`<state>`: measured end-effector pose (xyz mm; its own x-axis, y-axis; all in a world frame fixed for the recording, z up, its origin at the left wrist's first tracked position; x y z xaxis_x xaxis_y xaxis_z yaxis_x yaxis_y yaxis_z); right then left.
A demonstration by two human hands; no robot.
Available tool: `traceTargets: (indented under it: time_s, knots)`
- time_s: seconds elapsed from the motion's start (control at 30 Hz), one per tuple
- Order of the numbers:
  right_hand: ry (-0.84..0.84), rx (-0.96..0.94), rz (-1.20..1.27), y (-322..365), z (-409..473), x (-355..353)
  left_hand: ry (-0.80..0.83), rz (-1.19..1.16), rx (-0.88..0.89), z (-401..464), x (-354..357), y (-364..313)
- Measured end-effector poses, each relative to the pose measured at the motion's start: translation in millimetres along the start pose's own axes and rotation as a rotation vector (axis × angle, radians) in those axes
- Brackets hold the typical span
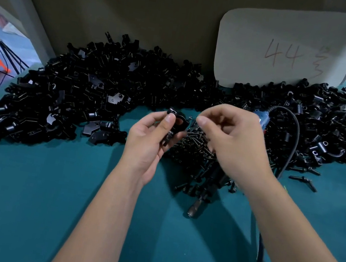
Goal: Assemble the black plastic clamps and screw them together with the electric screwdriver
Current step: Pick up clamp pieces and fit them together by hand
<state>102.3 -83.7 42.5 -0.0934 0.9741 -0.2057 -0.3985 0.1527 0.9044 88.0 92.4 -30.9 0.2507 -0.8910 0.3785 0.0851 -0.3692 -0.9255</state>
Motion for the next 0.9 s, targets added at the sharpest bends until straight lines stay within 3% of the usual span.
traceTargets:
  time_s: [0.13, 0.3, 0.63, 0.9]
  knots:
    - [-0.008, 0.014, 0.140, -6, 2, -7, 0.098, 0.066, 0.026, -3, 14, 4]
    - [-0.060, -0.036, 0.069, -4, 1, -10, 0.230, 0.143, 0.063, -8, 28, 4]
    - [0.018, -0.075, -0.002, -3, 1, -5, 0.255, 0.139, 0.040, -11, 31, 5]
    - [0.087, 0.194, 0.453, -29, 0, 4, 0.284, 0.080, 0.023, -14, 36, 5]
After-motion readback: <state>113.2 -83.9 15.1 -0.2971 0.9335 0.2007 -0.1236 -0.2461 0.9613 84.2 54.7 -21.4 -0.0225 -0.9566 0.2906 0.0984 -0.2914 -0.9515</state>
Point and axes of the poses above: each hand's wrist, its own z-axis towards the middle knuckle, its own x-axis out of the palm, y = z × x, the point moved 9 cm from there along z, towards the middle knuckle, and after that the axes turned 9 degrees about z, right-handed, at the moved point
